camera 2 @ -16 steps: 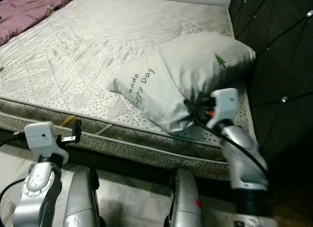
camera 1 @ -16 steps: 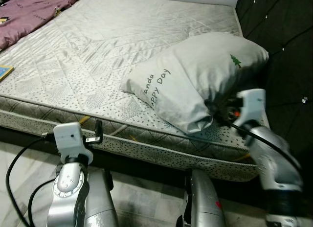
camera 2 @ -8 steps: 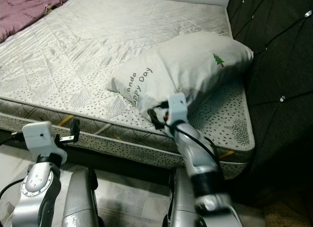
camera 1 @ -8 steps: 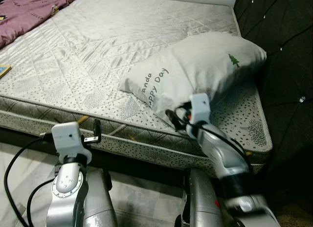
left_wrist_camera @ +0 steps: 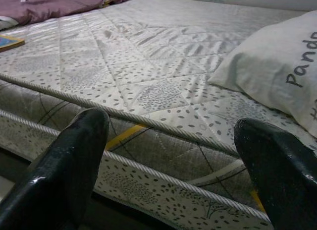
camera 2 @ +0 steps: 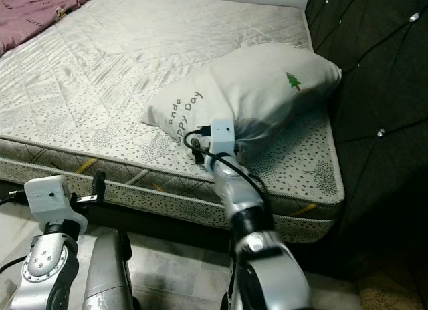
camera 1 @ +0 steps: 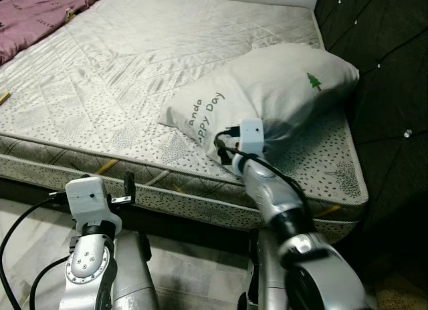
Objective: Clean up the room
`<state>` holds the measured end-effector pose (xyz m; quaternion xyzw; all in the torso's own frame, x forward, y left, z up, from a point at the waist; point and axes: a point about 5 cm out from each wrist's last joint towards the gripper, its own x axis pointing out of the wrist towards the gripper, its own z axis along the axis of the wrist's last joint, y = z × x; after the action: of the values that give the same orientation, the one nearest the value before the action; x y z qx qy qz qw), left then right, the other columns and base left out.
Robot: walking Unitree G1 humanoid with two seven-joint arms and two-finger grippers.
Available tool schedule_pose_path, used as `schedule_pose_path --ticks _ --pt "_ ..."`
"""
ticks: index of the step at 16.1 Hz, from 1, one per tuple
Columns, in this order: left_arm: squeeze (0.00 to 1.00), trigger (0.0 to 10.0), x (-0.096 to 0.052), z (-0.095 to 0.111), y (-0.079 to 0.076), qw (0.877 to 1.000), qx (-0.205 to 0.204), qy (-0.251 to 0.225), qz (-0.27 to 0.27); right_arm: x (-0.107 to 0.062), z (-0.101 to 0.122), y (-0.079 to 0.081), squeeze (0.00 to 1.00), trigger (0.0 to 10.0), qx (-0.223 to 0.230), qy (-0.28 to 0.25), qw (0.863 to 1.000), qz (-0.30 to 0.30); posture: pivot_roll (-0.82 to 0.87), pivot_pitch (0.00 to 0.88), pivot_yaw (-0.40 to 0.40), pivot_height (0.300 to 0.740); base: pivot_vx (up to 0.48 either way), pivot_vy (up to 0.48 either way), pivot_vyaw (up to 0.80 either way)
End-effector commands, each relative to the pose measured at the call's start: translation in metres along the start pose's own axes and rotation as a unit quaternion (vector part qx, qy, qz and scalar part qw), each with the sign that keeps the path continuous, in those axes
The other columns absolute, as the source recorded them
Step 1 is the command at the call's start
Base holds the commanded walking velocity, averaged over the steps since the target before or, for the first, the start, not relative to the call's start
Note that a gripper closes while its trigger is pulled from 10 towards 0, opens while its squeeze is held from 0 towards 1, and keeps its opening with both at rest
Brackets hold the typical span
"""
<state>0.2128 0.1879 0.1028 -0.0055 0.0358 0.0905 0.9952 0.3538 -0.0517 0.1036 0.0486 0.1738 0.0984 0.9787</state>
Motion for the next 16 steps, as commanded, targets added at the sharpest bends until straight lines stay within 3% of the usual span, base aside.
schedule_pose_path --ticks 1,3,8,12,16 --pt "0.00 10.0 0.000 0.005 0.001 1.000 0.004 -0.005 0.005 0.003 0.012 0.021 0.00 0.0 0.007 -0.019 1.000 0.016 0.13 0.000 -0.061 0.501 0.000 0.000 0.00" --pt "0.00 10.0 -0.001 0.005 0.001 1.000 0.004 -0.004 0.005 0.005 0.016 0.024 0.00 0.0 0.004 -0.026 1.000 0.014 0.13 0.000 -0.059 0.501 0.000 0.000 0.00" --pt "0.00 10.0 0.000 0.006 -0.001 1.000 -0.001 -0.002 0.006 0.008 0.006 0.010 0.00 0.0 0.019 -0.017 1.000 -0.012 0.12 0.000 -0.062 0.501 0.000 0.000 0.00" --pt "0.00 10.0 0.003 0.009 -0.014 0.997 -0.052 -0.003 -0.058 0.011 0.011 0.006 0.00 0.0 0.026 -0.027 0.999 -0.015 0.11 0.000 -0.059 0.501 0.000 0.000 0.00" --pt "0.00 10.0 0.006 0.007 -0.019 0.996 -0.053 0.000 -0.072 0.012 0.016 -0.002 0.00 0.0 0.032 -0.040 0.998 -0.027 0.10 0.000 -0.059 0.501 0.000 0.000 0.00"
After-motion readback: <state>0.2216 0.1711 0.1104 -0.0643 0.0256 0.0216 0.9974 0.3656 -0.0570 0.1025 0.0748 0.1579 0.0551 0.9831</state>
